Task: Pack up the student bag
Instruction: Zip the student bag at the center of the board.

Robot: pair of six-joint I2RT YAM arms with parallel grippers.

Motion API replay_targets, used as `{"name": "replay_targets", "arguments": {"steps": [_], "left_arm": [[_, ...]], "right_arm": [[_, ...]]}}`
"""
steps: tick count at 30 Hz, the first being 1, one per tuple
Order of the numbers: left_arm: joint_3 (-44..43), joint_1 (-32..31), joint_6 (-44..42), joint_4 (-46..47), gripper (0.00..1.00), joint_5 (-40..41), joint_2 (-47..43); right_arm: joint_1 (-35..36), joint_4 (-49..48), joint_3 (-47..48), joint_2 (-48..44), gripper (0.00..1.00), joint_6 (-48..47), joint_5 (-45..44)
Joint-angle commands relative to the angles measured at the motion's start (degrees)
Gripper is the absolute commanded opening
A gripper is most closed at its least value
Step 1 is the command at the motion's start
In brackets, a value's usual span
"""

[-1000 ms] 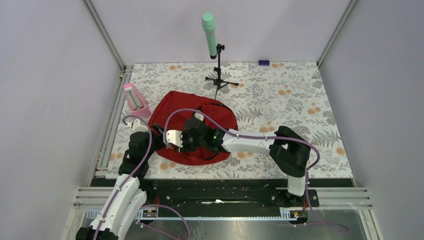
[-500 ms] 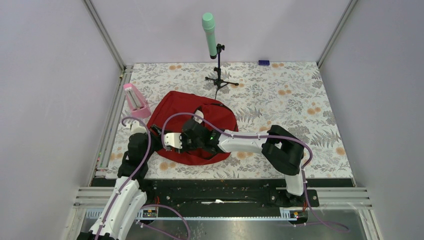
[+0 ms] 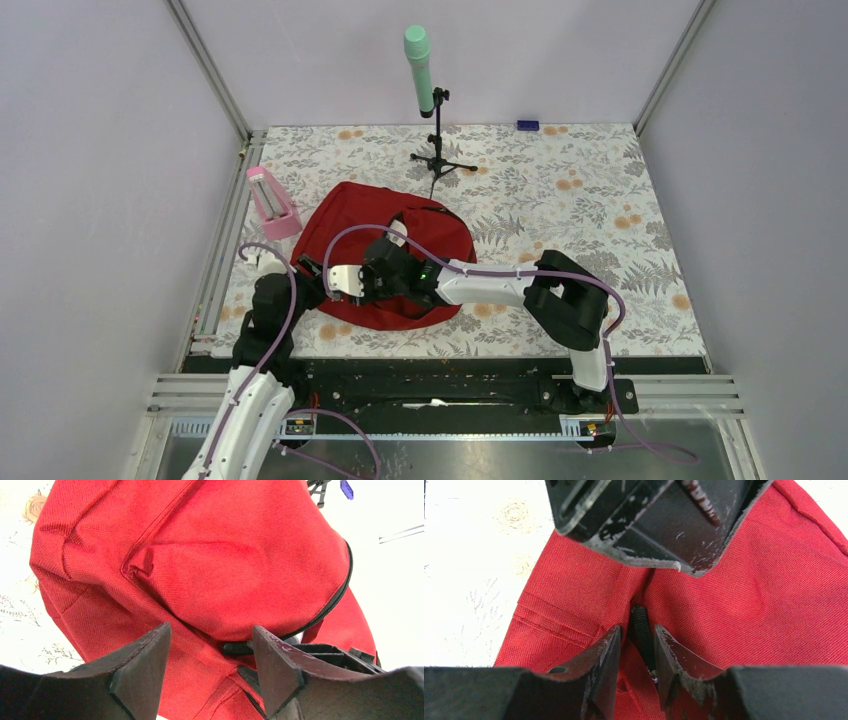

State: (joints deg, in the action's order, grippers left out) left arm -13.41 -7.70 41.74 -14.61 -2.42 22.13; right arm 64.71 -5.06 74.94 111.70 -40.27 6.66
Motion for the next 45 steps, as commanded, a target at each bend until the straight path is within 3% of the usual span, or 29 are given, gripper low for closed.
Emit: {"name": "replay_targets", "arguments": {"steps": [1,19,31,41,45], "left_arm": [[0.57,0.15,1.78,-0.96,0.63,-1.00,-0.45],[6.30,0.15,6.99,8.04,0.68,-2.65,4.69],[8.92,0.15,8.10,6.88,0.36,-4.22,3.36],[8.40,0.15,7.66,3.42,0.00,-3.20,1.25],[8.31,0.15,7.66,2.37,0.00,-2.75,0.04]], "right_arm": [[-1.02,-3.42,2.13,-3.22,0.37,-0.60,-1.36],[-2.30,-4.81,-0.23,-6.99,0.38,4.87,3.29],[-2.16,-2.45,-1.45,-6.58,0.38,2.33,6.50],[-1.66,1.53,0.91,-3.62,0.38,-1.56,5.55],[-1.41,2.52,2.05,-2.13,0.38,-2.00,5.23]]}}
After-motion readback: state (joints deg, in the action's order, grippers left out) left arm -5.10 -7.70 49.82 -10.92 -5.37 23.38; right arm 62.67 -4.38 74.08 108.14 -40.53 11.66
